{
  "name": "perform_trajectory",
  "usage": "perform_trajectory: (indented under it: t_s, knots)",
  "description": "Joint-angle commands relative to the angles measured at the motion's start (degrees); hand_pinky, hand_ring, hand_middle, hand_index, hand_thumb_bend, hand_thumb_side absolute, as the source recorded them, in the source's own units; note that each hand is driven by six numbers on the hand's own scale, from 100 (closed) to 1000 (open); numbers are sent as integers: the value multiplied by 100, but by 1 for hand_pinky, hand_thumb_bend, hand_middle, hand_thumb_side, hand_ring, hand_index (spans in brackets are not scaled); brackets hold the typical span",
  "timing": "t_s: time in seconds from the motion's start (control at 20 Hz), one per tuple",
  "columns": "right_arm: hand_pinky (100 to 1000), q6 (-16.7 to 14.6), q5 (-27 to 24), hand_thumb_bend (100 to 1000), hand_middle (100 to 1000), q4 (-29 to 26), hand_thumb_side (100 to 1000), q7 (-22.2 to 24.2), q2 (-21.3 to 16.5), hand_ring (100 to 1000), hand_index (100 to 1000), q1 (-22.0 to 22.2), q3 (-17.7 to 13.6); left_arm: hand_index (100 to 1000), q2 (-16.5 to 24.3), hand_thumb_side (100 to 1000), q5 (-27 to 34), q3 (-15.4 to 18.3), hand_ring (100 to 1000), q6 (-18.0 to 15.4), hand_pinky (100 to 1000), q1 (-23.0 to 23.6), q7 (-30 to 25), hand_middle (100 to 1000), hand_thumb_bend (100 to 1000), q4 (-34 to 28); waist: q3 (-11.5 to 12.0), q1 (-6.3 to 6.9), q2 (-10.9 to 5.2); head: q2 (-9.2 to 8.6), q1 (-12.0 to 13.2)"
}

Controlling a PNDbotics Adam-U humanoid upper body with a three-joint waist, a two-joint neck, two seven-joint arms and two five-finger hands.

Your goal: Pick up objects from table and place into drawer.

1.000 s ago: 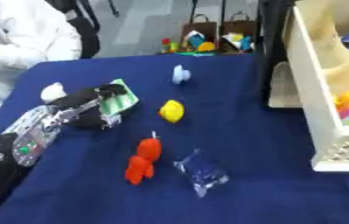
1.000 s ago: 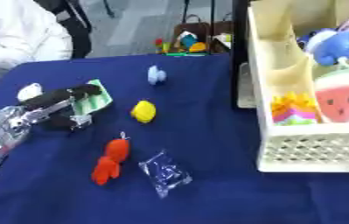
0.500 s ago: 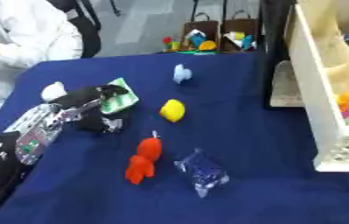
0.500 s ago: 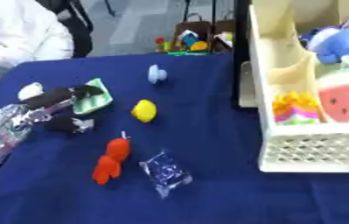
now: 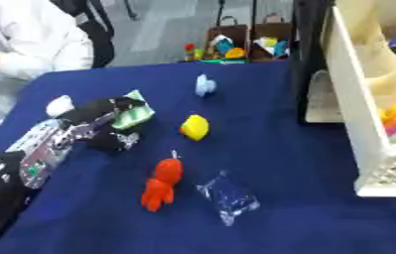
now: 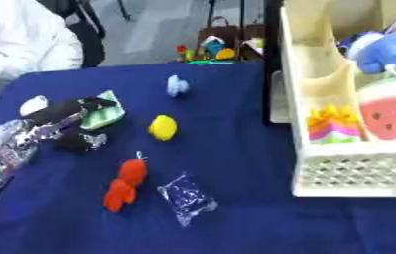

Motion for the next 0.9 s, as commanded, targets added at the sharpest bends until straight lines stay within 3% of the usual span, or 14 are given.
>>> perform_trajectory:
  t_s: [0.05, 0.45, 0.9]
  knots:
    - [684, -67, 43, 100, 593, -73, 893, -96, -61, 665, 748, -33, -42, 983, 125, 646, 7, 52, 1000, 69, 912, -32, -7, 859, 100, 44, -4, -16, -108, -62, 27]
    - [685, -70, 60, 100, 592, -73, 893, -125, -57, 666, 748, -19, -56, 954, 118, 547, 42, 51, 980, 161, 887, -65, 7, 826, 100, 79, -22, -12, -101, -61, 33]
    - [685, -67, 53, 100, 593, -73, 893, -132, -52, 666, 749, -15, -63, 905, 119, 373, 72, 38, 936, 265, 839, -87, 125, 770, 100, 66, -33, -6, -126, -32, 35]
